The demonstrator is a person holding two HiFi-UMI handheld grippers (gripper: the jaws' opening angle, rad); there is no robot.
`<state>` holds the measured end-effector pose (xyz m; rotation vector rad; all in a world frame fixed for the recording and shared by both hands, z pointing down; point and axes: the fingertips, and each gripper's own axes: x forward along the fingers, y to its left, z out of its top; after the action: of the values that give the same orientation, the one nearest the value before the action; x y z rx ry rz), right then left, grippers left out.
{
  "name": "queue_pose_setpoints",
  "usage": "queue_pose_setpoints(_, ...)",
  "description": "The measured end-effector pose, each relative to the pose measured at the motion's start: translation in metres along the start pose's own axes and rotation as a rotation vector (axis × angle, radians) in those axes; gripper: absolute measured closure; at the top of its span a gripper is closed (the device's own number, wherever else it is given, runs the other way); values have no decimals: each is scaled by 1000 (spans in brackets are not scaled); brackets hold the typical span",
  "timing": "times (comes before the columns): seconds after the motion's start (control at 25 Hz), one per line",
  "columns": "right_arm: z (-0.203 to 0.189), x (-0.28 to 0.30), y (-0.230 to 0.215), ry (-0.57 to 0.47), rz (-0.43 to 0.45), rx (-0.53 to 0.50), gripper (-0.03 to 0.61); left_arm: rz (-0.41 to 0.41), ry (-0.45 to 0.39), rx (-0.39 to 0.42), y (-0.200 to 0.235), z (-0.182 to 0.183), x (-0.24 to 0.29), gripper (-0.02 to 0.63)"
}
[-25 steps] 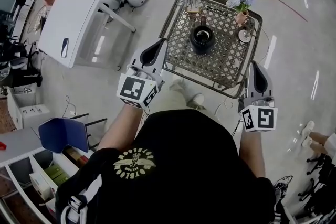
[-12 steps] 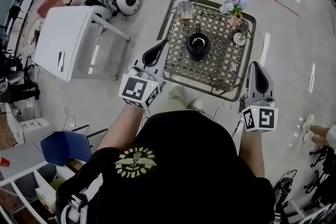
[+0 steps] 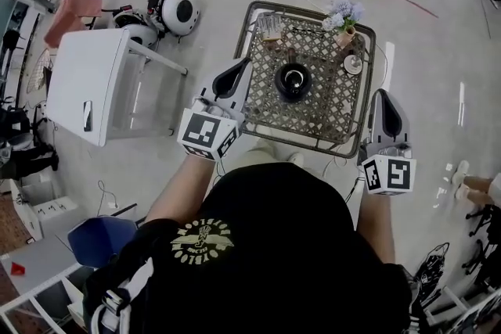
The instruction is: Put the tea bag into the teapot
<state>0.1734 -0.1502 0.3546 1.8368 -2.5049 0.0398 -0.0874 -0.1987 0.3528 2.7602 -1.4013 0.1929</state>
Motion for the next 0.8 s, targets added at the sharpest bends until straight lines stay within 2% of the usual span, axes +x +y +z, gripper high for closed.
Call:
queue_pose_setpoints(0.44,7,40,3,5,-88,-20,574,-87,-7,-2,43,3,42,618)
queue_pose_setpoints(0.8,-1,54,2,51,-194,-35,574,-204,-13,-32,58,-10,85,618)
